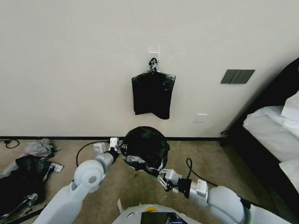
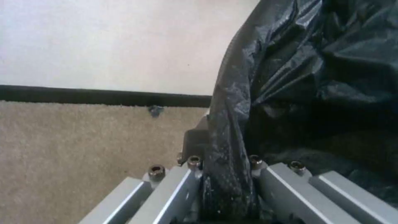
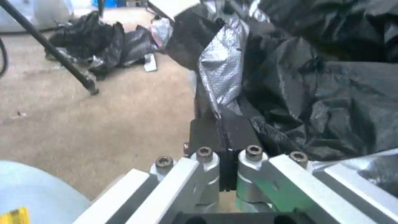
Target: Place a trash bag onto the trash bin.
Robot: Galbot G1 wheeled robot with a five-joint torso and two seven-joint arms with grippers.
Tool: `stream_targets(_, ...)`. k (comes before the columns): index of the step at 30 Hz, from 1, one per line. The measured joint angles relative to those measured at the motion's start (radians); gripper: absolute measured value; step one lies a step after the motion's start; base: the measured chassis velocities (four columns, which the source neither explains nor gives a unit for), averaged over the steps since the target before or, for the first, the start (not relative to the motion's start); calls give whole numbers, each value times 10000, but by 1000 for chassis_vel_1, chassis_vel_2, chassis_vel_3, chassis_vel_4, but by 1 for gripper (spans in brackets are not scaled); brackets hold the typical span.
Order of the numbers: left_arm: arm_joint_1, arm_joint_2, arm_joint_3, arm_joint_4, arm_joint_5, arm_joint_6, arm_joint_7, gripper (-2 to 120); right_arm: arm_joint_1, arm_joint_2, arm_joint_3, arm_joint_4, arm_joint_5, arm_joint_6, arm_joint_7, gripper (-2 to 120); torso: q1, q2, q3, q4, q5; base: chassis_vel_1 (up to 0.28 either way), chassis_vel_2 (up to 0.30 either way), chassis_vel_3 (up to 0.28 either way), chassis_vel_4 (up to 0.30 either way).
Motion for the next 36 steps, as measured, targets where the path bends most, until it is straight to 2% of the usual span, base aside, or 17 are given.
stream_targets(10, 177, -64, -237, -249, -530, 13, -278, 1, 256, 498, -531, -873, -643, 486, 63, 0, 0, 0, 0, 3, -4, 0, 0, 0, 0)
stream_targets(16, 261, -318, -179, -505, -970, 2, -727, 1, 536, 1505, -1221, -1771, -1169, 537, 278, 0, 0, 1, 0, 0, 1, 0, 0, 0, 0)
stream_targets(25, 459, -494, -203, -587, -1093, -22, -917, 1, 925, 2377, -1327, -3335, -1254, 542, 584, 0, 0, 0, 0, 2, 0, 0, 0, 0, 0)
stream_targets(36, 609, -601, -127, -610, -1073, -19, -976, 1, 894, 2809, -1320, -3822, -1053, 451, 684, 0, 0, 0, 0, 1, 0, 0, 0, 0, 0)
